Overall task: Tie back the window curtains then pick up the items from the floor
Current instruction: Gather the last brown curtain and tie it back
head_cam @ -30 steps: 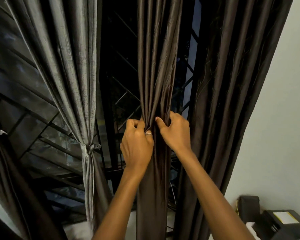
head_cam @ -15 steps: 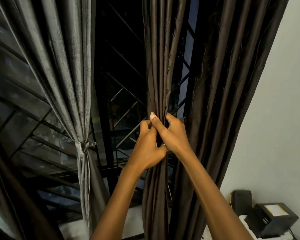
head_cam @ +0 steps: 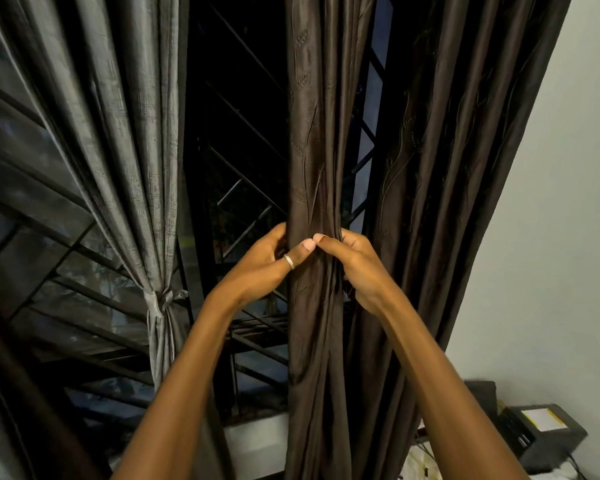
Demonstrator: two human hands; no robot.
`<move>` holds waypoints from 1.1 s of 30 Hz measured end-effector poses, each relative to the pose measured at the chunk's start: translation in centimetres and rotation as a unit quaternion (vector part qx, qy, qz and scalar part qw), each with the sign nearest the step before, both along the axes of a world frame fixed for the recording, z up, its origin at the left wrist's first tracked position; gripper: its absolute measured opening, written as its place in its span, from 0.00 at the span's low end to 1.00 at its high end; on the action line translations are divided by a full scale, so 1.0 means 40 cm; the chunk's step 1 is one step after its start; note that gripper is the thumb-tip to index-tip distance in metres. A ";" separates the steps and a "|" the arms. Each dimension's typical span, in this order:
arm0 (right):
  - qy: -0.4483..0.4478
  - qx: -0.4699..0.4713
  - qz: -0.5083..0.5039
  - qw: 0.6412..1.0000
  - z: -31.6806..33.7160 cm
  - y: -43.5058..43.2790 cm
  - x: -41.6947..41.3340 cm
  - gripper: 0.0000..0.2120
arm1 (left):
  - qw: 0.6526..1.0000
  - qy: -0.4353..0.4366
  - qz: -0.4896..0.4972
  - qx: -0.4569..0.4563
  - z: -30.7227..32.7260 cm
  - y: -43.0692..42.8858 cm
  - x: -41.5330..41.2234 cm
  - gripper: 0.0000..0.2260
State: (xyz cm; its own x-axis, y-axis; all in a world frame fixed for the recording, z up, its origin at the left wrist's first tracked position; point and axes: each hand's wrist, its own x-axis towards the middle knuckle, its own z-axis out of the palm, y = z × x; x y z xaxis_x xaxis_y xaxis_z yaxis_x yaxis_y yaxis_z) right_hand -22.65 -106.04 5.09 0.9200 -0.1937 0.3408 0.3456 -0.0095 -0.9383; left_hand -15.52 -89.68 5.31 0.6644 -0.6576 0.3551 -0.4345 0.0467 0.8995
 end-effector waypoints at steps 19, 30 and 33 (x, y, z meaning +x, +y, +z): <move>-0.008 -0.439 -0.269 0.857 0.036 -0.046 0.021 0.22 | 0.944 -0.161 0.285 -0.048 -0.002 -0.061 0.018 0.18; 0.072 -0.003 -0.183 0.981 0.050 -0.001 -0.020 0.11 | 0.934 -0.245 0.260 -0.008 -0.003 -0.065 -0.013 0.06; 0.072 0.125 -0.149 0.978 0.052 0.018 -0.039 0.12 | 0.962 -0.165 0.216 -0.015 0.013 -0.052 -0.032 0.05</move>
State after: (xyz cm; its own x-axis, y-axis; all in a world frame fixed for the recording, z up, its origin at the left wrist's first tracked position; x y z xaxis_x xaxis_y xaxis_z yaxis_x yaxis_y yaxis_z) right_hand -24.22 -105.31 7.17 0.8449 -0.5213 0.1201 0.2269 0.1458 -0.9630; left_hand -16.82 -91.78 5.81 0.7218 -0.3320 0.6073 -0.6803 -0.1787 0.7109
